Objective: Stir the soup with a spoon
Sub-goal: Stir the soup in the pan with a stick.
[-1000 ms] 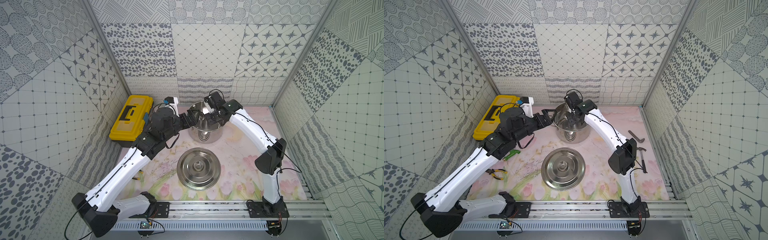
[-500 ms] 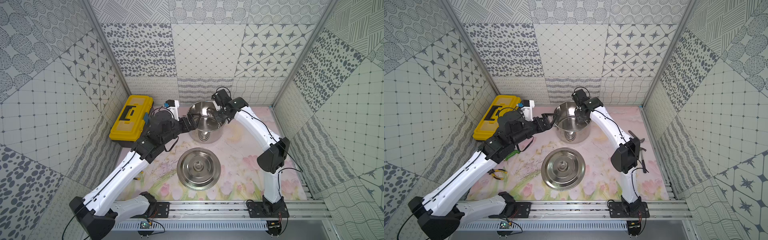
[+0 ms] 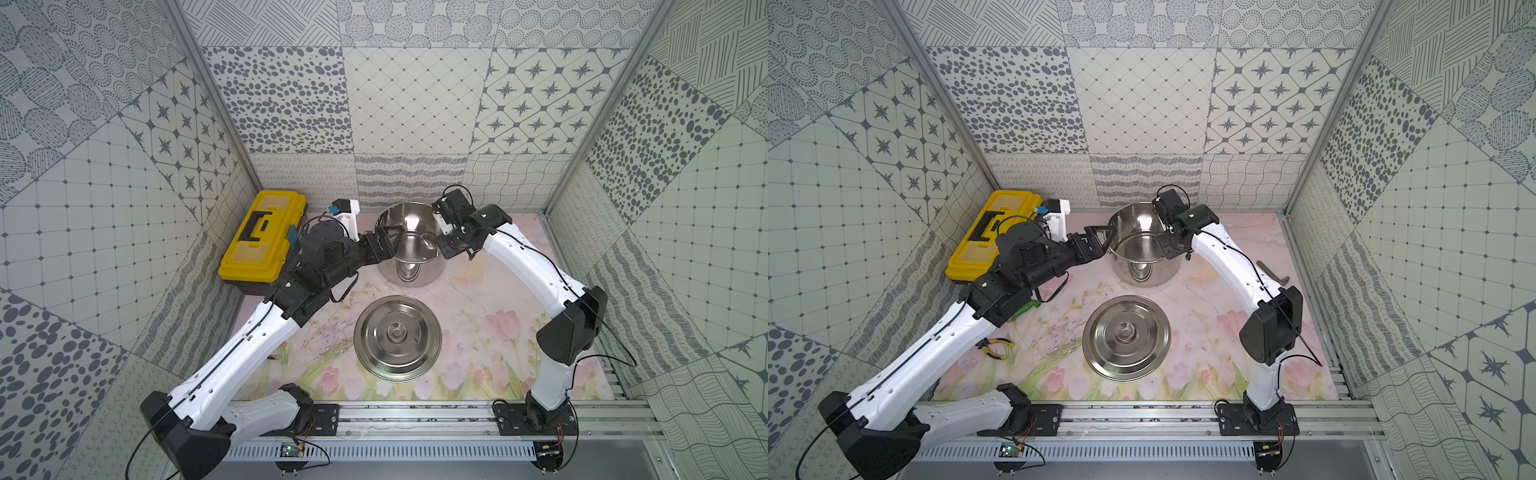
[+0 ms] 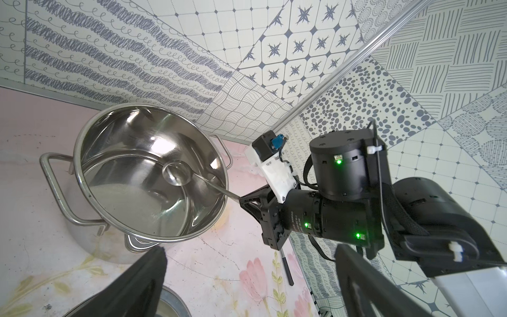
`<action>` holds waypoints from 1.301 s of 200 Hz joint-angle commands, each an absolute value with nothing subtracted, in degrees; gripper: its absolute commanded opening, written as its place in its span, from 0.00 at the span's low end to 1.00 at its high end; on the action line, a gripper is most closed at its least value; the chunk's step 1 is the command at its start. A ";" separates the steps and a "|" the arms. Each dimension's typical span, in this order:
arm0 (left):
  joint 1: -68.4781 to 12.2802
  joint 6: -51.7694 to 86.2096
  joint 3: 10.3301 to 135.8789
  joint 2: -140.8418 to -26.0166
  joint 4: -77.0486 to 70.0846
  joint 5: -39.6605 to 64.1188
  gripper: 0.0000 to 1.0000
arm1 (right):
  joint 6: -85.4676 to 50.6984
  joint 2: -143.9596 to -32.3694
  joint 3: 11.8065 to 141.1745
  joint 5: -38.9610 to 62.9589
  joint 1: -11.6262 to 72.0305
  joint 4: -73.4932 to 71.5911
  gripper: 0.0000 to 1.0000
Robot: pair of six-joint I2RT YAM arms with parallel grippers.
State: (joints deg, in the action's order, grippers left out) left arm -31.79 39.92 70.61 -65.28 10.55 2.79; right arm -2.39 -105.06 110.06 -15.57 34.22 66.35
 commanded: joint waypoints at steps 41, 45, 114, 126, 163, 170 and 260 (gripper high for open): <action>-31.33 38.95 69.57 -64.08 5.94 2.40 0.99 | -6.96 -102.58 109.69 -11.41 38.50 64.34 0.00; -31.37 38.99 69.46 -63.95 5.96 2.37 0.99 | -7.23 -102.81 110.12 -11.22 38.73 64.34 0.00; -31.33 40.26 68.30 -62.94 5.83 1.79 1.00 | -7.92 -111.93 122.44 -11.73 40.19 64.70 0.00; -31.37 40.47 67.99 -62.60 5.89 1.57 0.99 | -7.17 -114.03 125.37 -12.37 40.18 65.57 0.00; -31.42 40.33 67.77 -61.80 6.65 1.32 1.00 | -5.20 -119.42 133.28 -14.81 39.58 68.68 0.00; -31.36 40.35 67.68 -61.70 6.70 1.29 1.00 | -4.95 -119.91 133.99 -15.21 39.31 68.81 0.00; -31.37 39.92 67.94 -62.37 6.21 1.61 0.99 | -2.84 -119.11 131.86 -17.20 35.11 70.14 0.00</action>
State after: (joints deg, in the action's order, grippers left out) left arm -31.79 40.40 67.77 -62.00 9.19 1.67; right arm -4.43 -121.01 133.49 -15.57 35.14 70.98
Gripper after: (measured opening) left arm 0.995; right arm 0.079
